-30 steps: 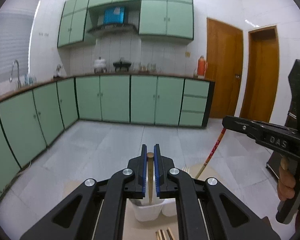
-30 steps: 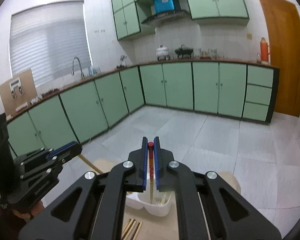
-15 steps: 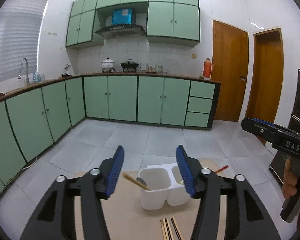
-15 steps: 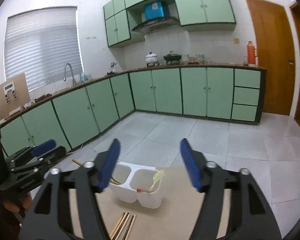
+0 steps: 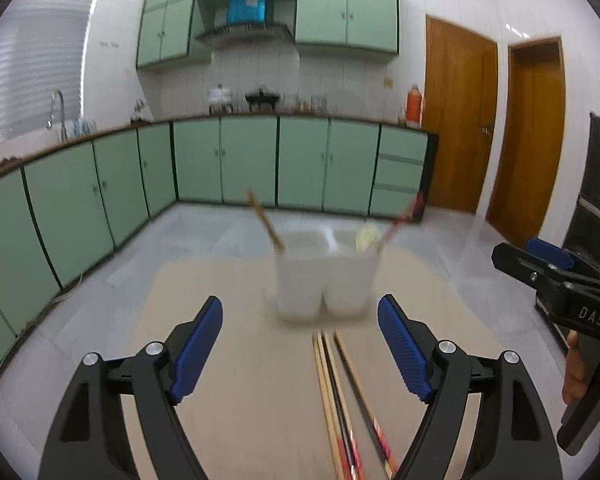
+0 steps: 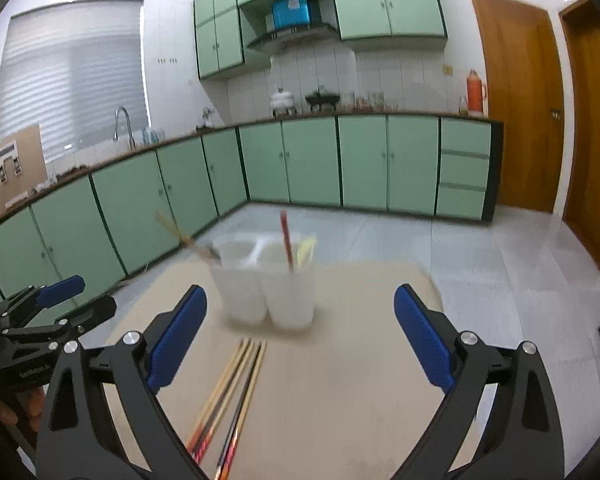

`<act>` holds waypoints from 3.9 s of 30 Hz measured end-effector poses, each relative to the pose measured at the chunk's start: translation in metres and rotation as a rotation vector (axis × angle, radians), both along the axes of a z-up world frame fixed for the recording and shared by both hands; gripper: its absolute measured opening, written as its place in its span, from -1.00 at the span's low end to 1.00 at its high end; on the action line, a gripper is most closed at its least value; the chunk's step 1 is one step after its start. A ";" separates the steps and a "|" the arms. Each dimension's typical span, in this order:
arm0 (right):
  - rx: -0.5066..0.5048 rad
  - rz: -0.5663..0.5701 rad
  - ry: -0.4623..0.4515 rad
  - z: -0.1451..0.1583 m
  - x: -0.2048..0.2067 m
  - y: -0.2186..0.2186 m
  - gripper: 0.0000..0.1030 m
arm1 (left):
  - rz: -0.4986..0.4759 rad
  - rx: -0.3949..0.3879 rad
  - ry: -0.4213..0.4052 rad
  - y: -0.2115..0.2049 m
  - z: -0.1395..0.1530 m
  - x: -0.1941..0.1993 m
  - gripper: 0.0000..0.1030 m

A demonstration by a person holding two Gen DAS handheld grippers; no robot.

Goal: Organize utensils
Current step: 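Move both open tools back over the remaining chopsticks, then close the right tool on a red-orange chopstick while the left tool grips a wooden chopstick, then lift both held chopsticks and carry them over the white holder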

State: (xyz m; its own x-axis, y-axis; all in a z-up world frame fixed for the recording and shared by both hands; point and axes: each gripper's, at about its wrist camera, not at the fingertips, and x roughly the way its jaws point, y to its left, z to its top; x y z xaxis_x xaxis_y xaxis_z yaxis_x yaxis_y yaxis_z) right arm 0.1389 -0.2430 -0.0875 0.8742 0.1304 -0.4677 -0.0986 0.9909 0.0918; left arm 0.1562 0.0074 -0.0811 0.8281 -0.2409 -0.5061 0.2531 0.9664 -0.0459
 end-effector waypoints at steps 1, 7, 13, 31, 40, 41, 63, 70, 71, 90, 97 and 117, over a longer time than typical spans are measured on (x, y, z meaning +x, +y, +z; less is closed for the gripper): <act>0.000 0.001 0.019 -0.007 -0.004 0.001 0.79 | 0.000 0.008 0.025 0.001 -0.010 -0.004 0.52; -0.010 0.007 0.130 -0.054 -0.026 0.013 0.79 | 0.002 0.036 0.146 0.006 -0.059 -0.022 0.52; -0.044 0.015 0.178 -0.083 -0.046 0.026 0.79 | 0.007 0.043 0.212 0.013 -0.092 -0.037 0.52; -0.136 0.112 0.336 -0.137 -0.070 0.060 0.68 | -0.035 0.098 0.340 0.009 -0.135 -0.064 0.52; -0.171 0.122 0.374 -0.148 -0.065 0.068 0.62 | -0.039 0.099 0.351 0.012 -0.138 -0.065 0.52; -0.176 0.123 0.377 -0.150 -0.064 0.069 0.62 | -0.038 0.098 0.352 0.013 -0.138 -0.065 0.52; -0.170 0.129 0.364 -0.147 -0.057 0.070 -0.61 | -0.065 0.115 0.361 0.000 -0.141 -0.065 0.52; -0.143 0.109 0.371 -0.147 -0.057 0.059 -0.61 | -0.041 0.118 0.362 0.006 -0.141 -0.062 0.52; -0.142 0.109 0.371 -0.147 -0.057 0.059 -0.61 | -0.035 0.120 0.363 0.007 -0.141 -0.062 0.54; -0.072 0.097 0.358 -0.149 -0.056 0.053 -0.89 | -0.053 0.086 0.325 -0.004 -0.139 -0.061 -0.65; -0.048 0.096 0.365 -0.146 -0.058 0.051 -0.90 | -0.067 0.064 0.328 -0.003 -0.137 -0.061 -0.87; -0.114 0.135 0.165 -0.049 -0.060 0.035 -0.90 | -0.082 0.059 0.113 0.006 -0.037 -0.067 -0.87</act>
State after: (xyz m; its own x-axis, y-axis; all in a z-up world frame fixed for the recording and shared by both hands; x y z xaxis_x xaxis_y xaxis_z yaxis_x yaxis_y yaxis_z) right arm 0.0786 -0.2079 -0.1363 0.7628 0.1795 -0.6212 -0.2241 0.9745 0.0063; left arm 0.0896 0.0133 -0.1178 0.7442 -0.2725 -0.6098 0.3275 0.9446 -0.0225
